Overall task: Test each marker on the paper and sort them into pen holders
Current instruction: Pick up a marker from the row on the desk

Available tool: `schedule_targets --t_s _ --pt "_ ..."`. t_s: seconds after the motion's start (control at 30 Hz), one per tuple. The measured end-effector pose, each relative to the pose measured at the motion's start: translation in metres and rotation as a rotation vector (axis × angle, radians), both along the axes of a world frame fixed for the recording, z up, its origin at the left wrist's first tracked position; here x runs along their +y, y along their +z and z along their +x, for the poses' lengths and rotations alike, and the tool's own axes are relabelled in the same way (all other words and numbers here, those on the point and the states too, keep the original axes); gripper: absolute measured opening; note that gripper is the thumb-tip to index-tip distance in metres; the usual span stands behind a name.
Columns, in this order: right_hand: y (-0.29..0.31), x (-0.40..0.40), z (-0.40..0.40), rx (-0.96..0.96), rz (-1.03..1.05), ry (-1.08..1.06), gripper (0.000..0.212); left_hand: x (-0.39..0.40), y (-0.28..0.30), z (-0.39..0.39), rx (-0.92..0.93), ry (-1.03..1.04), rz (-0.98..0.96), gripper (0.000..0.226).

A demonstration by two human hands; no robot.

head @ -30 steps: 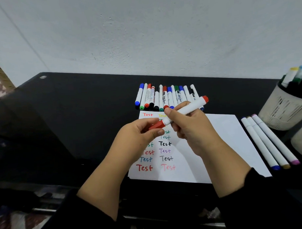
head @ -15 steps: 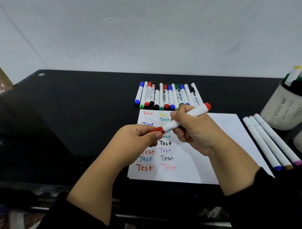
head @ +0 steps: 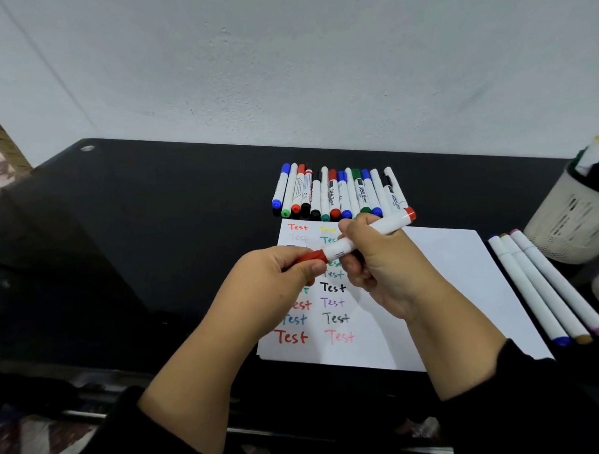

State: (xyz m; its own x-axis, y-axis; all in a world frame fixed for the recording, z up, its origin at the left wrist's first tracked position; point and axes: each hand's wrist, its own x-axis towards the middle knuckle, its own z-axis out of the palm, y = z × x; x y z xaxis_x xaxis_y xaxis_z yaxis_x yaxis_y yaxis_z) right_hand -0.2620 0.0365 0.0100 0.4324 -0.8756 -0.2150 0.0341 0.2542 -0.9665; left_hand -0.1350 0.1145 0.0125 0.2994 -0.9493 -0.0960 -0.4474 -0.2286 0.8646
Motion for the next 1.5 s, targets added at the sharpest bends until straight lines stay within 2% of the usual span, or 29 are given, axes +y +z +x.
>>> schedule_targets --t_s 0.1,0.2,0.3,0.4,0.47,0.57,0.6,0.73,0.87,1.07,1.23,1.5 --pt "0.002 -0.005 -0.005 0.010 -0.019 0.024 0.027 0.002 0.002 0.003 -0.028 0.001 0.009 0.017" --pt "0.003 -0.013 -0.016 -0.086 0.012 -0.063 0.022 0.005 0.004 0.009 -0.102 0.027 0.023 0.011" --pt "0.005 -0.018 -0.029 0.016 -0.128 -0.071 0.017 0.006 0.004 0.013 -0.160 0.036 0.029 0.013" --pt "0.004 -0.015 -0.033 0.364 -0.413 -0.052 0.009 0.007 0.004 0.013 -0.203 0.028 0.038 0.008" --pt "0.003 -0.014 -0.033 0.578 -0.697 -0.004 0.003 0.006 0.003 0.013 -0.248 0.022 0.035 0.016" --pt "0.001 -0.009 -0.032 0.903 -1.040 0.109 0.022 0.004 0.002 0.009 -0.290 0.003 0.039 0.025" --pt "0.000 -0.007 -0.030 0.962 -1.126 0.122 0.027 0.003 0.001 0.007 -0.291 -0.001 0.033 0.026" --pt "-0.005 -0.001 -0.026 0.896 -1.431 0.133 0.023 0.002 0.000 0.004 -0.242 -0.006 -0.024 0.020" --pt "0.004 0.006 -0.038 0.994 -1.331 0.181 0.023 0.005 0.001 -0.006 -0.193 -0.056 -0.059 0.019" --pt "0.024 0.016 -0.087 1.128 -1.175 0.063 0.024 0.000 0.007 -0.033 -0.103 -0.119 -0.107 0.028" --pt "0.057 0.022 -0.143 1.079 -0.995 -0.214 0.018 -0.023 0.018 -0.073 -0.193 -0.259 -0.069 0.041" --pt "0.071 0.022 -0.221 0.960 -0.879 -0.612 0.015 -0.063 -0.008 -0.133 -0.369 -0.399 0.006 0.050"
